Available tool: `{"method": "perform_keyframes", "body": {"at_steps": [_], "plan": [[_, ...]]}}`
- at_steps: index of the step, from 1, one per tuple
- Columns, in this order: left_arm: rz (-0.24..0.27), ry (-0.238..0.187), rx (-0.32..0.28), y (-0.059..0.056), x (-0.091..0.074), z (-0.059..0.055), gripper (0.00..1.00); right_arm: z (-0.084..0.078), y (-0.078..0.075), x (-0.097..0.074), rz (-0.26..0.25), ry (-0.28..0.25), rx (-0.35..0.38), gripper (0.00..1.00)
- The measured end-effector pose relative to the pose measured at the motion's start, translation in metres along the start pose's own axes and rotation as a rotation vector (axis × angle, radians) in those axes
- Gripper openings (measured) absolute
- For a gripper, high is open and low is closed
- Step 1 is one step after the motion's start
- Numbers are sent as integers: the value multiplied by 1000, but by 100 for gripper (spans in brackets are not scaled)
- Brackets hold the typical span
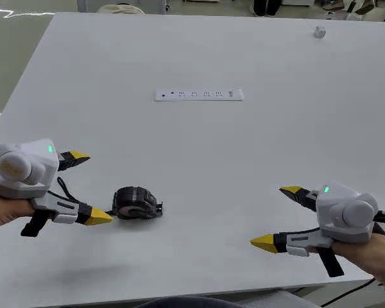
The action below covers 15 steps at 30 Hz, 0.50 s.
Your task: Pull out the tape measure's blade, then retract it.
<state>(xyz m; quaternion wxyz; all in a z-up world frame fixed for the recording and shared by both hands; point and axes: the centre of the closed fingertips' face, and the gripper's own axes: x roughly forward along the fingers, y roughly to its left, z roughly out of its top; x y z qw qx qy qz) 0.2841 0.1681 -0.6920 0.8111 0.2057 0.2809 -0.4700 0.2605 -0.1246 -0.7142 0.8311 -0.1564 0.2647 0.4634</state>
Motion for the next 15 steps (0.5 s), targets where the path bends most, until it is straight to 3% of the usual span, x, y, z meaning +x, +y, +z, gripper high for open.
{"method": "perform_keyframes", "body": {"at_steps": [11,15], "plan": [[-167,117,107,-13,18,7,83,18,3,15,57,-1,-51,87],[-181,137,132,-13,28,10,80,23,4,20,75,0,-75,87]]}}
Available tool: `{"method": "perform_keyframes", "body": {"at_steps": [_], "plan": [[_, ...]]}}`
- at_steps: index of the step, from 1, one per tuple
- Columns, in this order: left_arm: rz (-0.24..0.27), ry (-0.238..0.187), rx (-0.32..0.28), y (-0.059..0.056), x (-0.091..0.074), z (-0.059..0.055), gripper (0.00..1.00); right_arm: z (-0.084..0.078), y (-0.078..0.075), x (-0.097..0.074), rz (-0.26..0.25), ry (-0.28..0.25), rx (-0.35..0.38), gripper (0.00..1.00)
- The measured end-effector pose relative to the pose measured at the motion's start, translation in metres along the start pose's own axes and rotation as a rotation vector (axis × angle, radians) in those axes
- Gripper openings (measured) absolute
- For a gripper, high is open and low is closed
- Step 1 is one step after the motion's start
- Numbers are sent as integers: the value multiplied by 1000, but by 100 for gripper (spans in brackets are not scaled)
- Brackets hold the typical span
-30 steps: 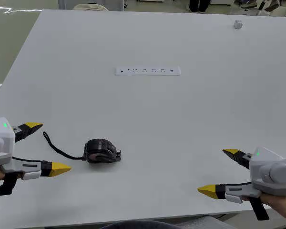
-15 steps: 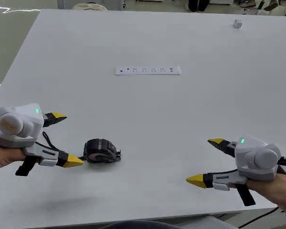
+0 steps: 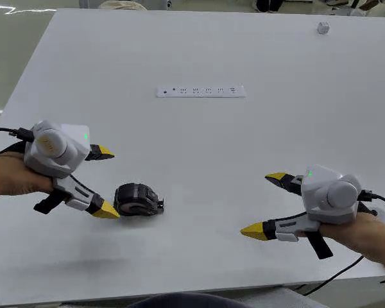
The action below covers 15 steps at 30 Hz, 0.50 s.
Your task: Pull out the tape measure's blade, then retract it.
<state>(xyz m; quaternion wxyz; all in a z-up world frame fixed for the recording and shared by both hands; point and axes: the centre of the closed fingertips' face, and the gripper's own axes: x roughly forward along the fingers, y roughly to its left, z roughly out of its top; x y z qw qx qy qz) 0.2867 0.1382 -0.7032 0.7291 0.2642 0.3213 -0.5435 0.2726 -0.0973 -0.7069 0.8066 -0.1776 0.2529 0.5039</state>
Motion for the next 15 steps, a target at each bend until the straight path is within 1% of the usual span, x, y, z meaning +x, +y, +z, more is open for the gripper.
{"method": "perform_keyframes", "body": {"at_steps": [2,3,4,6,8,10,12,15], "plan": [[-25,10,16,-2,4,3,76,5,0,2,7,0,-11,87],[-43,25,27,-4,6,2,73,7,0,3,11,-1,-17,87],[-52,40,39,-5,8,2,68,9,0,4,15,-2,-21,86],[-70,82,54,-6,15,-3,63,14,0,7,25,-6,-26,86],[-81,105,75,-6,22,-4,62,18,1,12,41,-4,-33,85],[-88,122,74,-6,27,-5,62,23,3,16,58,-2,-42,82],[-91,134,77,-5,31,-5,62,27,4,21,69,-2,-62,82],[-95,156,66,-4,35,-7,61,34,6,28,84,-5,-80,82]]}}
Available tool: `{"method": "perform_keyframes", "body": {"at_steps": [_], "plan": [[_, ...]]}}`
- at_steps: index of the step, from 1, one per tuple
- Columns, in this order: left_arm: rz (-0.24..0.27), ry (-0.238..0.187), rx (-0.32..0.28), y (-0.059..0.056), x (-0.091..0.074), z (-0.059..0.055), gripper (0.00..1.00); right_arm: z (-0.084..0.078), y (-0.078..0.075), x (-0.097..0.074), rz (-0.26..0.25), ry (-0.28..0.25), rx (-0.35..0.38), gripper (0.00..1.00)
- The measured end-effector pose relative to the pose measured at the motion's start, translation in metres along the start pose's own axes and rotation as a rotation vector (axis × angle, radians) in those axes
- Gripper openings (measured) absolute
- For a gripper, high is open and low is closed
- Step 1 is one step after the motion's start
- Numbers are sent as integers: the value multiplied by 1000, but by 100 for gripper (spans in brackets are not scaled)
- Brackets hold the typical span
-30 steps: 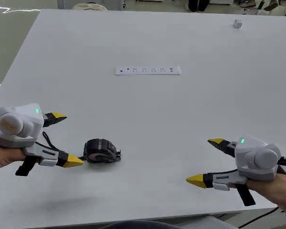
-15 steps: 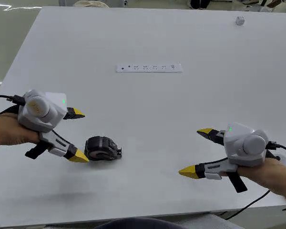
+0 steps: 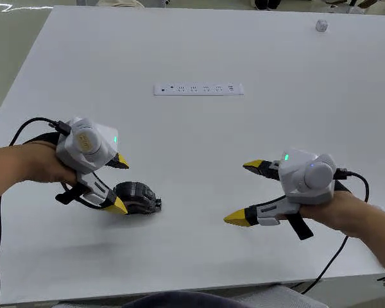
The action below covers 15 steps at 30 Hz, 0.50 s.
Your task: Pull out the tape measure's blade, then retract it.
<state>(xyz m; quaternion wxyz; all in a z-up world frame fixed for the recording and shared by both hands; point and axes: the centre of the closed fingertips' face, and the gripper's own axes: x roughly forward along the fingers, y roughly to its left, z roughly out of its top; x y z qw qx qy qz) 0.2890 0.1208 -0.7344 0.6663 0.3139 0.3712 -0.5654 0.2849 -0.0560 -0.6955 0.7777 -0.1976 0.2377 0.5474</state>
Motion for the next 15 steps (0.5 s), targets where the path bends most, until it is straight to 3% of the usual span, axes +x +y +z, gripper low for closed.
{"method": "perform_keyframes", "body": {"at_steps": [9,11,13,15], "plan": [[-7,54,21,3,11,-3,54,14,13,19,65,1,-61,81],[-8,73,41,4,15,-6,49,18,14,24,78,1,-76,80],[-26,92,25,1,20,-8,43,22,16,28,89,3,-88,79],[-38,92,28,-1,24,-7,42,26,17,32,99,3,-103,78]]}}
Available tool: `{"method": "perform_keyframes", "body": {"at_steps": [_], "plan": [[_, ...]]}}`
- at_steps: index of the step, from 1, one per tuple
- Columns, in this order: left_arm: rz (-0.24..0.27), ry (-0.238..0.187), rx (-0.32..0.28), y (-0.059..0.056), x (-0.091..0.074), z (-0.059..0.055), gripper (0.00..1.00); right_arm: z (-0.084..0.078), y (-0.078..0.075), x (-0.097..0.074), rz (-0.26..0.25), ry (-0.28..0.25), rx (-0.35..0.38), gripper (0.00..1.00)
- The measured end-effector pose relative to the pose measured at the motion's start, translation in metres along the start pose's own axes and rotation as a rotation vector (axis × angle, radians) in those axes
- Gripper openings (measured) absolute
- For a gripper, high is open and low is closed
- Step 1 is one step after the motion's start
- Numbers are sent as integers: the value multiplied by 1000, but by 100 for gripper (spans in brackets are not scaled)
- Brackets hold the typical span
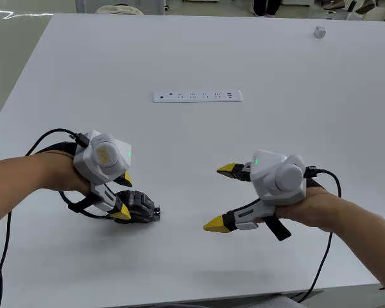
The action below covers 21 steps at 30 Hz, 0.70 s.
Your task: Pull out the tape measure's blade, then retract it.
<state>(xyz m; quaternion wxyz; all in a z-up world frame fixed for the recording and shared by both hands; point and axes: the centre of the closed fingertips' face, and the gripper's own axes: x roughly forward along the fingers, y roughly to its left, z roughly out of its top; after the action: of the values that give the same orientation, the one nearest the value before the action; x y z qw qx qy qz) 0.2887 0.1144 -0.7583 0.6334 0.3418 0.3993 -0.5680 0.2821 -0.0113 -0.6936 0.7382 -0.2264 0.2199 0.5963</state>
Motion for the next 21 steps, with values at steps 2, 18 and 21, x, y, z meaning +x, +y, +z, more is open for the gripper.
{"method": "perform_keyframes", "body": {"at_steps": [2,18,21], "plan": [[-17,19,-2,-4,3,-2,42,4,1,5,14,2,-14,77],[-8,2,14,-6,11,-8,32,-4,9,58,125,102,-98,67],[-15,-19,4,-4,11,-7,32,-4,10,64,139,120,-118,64]]}}
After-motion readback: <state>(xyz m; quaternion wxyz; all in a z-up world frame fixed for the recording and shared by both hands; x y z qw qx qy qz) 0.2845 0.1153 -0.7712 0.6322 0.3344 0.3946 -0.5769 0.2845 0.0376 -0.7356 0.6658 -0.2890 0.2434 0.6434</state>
